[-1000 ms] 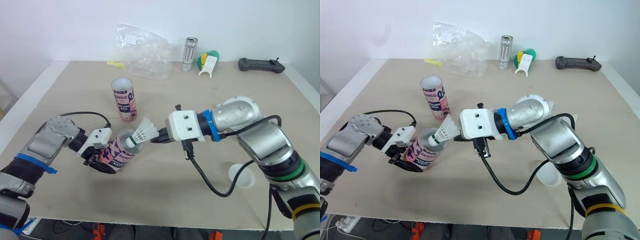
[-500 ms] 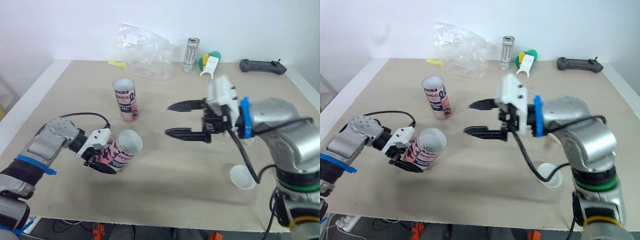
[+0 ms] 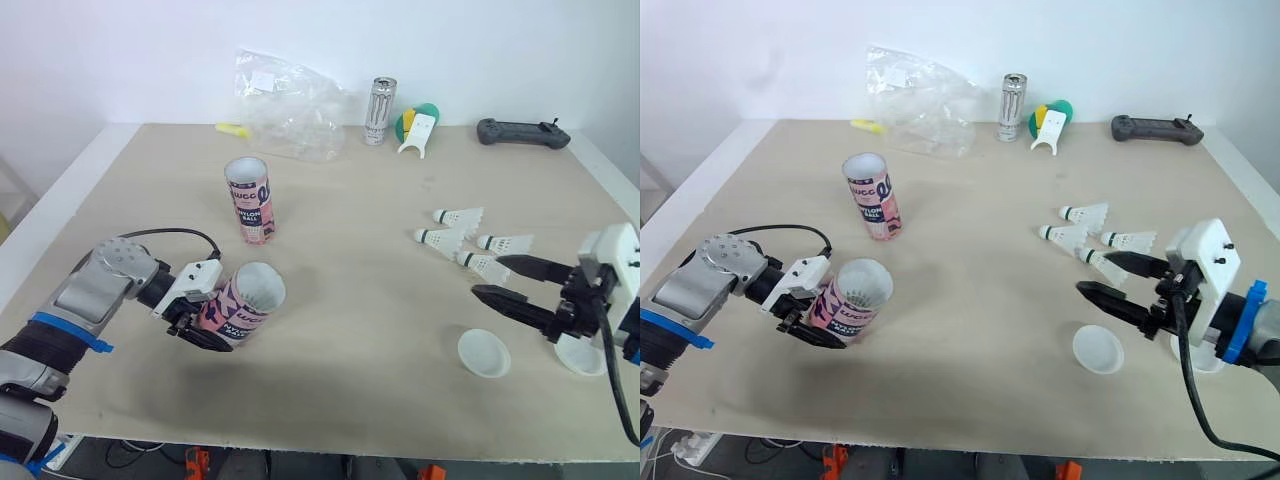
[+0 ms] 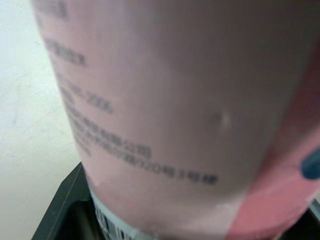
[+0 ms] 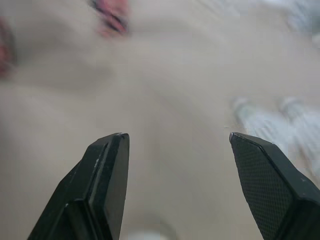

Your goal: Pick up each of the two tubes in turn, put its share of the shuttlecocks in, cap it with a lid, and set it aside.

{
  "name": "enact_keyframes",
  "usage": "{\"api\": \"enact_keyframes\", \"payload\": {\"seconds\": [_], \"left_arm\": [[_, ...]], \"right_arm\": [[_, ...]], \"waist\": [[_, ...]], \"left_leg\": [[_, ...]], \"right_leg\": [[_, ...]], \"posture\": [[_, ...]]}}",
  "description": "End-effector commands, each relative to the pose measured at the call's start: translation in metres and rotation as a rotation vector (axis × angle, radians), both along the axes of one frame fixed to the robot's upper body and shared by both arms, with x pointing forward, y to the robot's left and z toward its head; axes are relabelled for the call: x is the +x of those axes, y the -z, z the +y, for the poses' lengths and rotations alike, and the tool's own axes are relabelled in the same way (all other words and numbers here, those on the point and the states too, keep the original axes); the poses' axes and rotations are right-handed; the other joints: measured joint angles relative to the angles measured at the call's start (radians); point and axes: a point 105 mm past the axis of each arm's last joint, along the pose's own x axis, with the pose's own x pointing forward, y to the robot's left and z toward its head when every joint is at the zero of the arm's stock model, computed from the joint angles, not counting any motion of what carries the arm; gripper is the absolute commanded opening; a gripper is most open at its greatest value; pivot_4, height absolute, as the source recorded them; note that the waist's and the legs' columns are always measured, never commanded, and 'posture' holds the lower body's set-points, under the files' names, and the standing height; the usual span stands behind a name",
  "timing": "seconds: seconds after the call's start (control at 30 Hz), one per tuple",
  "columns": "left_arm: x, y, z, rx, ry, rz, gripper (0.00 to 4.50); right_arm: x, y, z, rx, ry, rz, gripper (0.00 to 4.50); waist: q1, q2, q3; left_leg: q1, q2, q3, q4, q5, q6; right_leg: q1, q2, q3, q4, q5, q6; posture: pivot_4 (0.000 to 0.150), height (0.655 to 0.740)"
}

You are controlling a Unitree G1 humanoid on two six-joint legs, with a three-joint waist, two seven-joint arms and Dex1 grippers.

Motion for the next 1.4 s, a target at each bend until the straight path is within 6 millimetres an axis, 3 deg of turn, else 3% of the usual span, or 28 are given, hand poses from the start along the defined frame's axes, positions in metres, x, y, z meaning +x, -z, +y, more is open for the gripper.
{"api": "enact_keyframes", "payload": {"seconds": [0.03,0.17,0.37,0.63,0.97,1.07,1.23,1.4], "left_arm": [[-0.011,0.019,-0.008,0.026,0.044,0.083,2.83],[-0.011,0.018,-0.010,0.022,0.044,0.082,2.83],[-0.012,0.020,-0.007,0.022,0.038,0.084,2.83],[-0.012,0.022,-0.002,0.025,0.028,0.083,2.83],[-0.012,0.025,0.002,0.031,0.020,0.079,2.83],[-0.013,0.024,0.003,0.028,0.019,0.079,2.83],[-0.014,0.023,0.004,0.028,0.016,0.078,2.83],[-0.014,0.022,0.003,0.027,0.019,0.076,2.83]], "right_arm": [[0.007,0.010,-0.020,-0.060,0.046,0.015,3.46],[0.021,0.020,-0.038,-0.029,0.107,0.023,3.46],[0.038,0.036,-0.046,-0.006,0.135,0.043,3.46],[0.051,0.048,-0.047,0.038,0.146,0.056,3.46],[0.069,0.055,-0.035,0.075,0.127,0.050,3.46],[0.072,0.058,-0.038,0.067,0.153,0.040,2.60],[0.072,0.058,-0.046,0.049,0.187,0.023,0.13],[0.065,0.052,-0.050,0.035,0.191,0.003,0.05]], "waist": [[0.000,-0.001,0.000],[0.002,0.000,0.000],[0.003,0.000,0.000],[0.002,0.001,0.000],[0.000,0.002,-0.001],[-0.001,0.002,-0.001],[-0.002,0.002,-0.001],[-0.002,0.002,-0.001]], "left_leg": [[0.000,0.000,0.000,0.000,0.000,0.000],[0.000,-0.001,0.000,0.001,0.000,0.000],[0.000,-0.002,0.000,0.000,0.000,0.000],[0.000,-0.002,0.000,0.000,0.000,0.000],[0.000,-0.002,0.000,0.000,0.000,0.000],[0.000,-0.002,0.000,0.000,0.000,0.000],[0.001,-0.002,0.000,0.000,0.000,0.000],[0.001,-0.002,0.000,0.000,0.000,0.000]], "right_leg": [[0.000,0.000,0.000,0.000,0.000,0.000],[0.002,0.000,0.001,0.000,0.000,0.001],[0.002,0.000,0.002,0.000,-0.001,0.002],[0.002,0.000,0.002,0.000,-0.001,0.002],[0.002,0.000,0.002,0.000,-0.001,0.002],[0.002,0.000,0.002,0.000,-0.001,0.002],[0.002,0.000,0.002,0.000,-0.001,0.002],[0.002,0.000,0.002,0.000,-0.001,0.001]], "posture": [[0.150,0.7400],[0.150,0.7400],[0.150,0.7400],[0.150,0.7400],[0.150,0.7400],[0.150,0.7400],[0.150,0.7400],[0.150,0.7400]]}}
